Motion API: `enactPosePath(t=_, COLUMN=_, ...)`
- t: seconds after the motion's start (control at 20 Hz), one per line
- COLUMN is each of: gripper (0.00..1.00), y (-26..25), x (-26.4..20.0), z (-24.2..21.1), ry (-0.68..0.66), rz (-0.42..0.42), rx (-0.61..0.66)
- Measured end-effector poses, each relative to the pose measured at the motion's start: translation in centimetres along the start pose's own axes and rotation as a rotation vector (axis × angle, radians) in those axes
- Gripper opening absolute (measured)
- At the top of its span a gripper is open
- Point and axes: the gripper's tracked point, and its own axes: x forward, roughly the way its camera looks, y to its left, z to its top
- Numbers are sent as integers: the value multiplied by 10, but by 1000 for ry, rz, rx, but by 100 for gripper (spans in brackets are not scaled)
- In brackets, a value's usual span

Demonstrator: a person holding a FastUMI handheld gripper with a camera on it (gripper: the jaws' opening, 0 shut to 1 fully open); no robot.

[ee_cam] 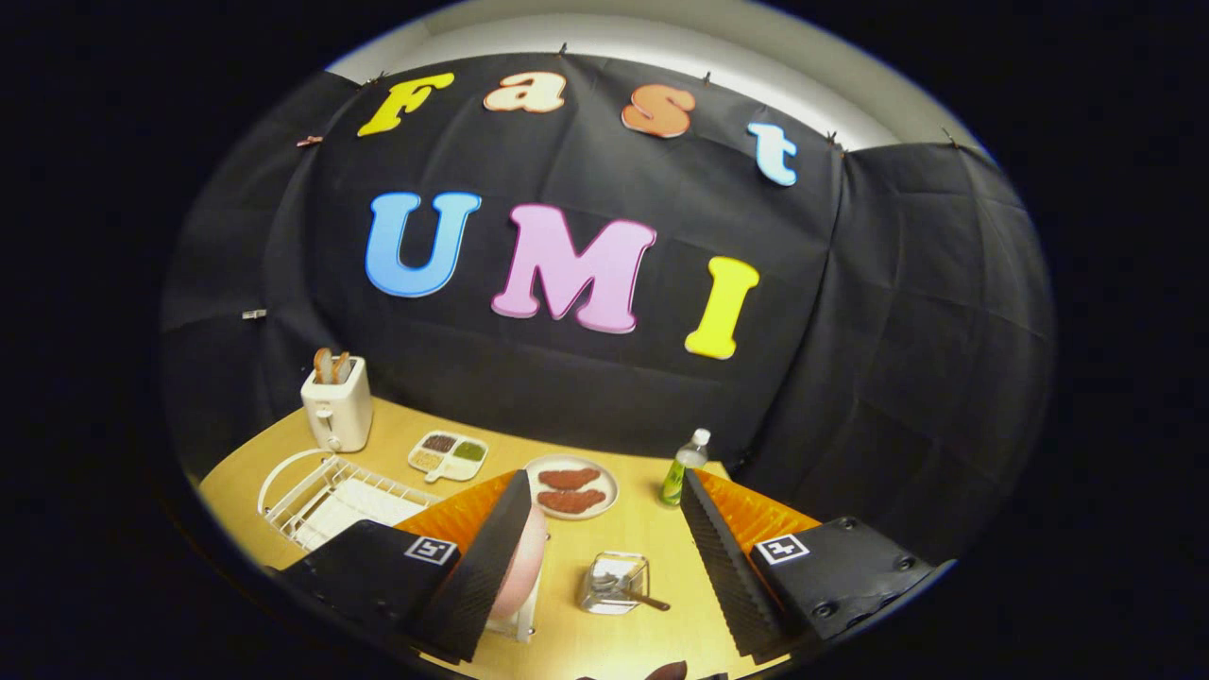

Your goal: Take the plate from the dish rack, then take the spoon from the basket and place it into the plate.

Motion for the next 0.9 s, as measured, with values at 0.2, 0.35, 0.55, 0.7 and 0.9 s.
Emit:
enactPosePath(t=0.2, gripper=98, y=23, x=28, z=-38, ry=170, rz=38, rx=49)
enactPosePath(t=0.35, gripper=96, y=38, x=53, z=-72, ry=281, rz=47, rx=52)
enactPosePath(t=0.55, gripper=85, y=54, x=76, z=-122, ry=426, rz=34, rx=82)
enactPosePath(t=0.7, gripper=59, y=58, x=86, z=-146, ry=511, rz=-7, rx=126)
enactPosePath(t=0.9, gripper=29, y=44, x=89, z=-149, ry=534, rz=-117, rx=123)
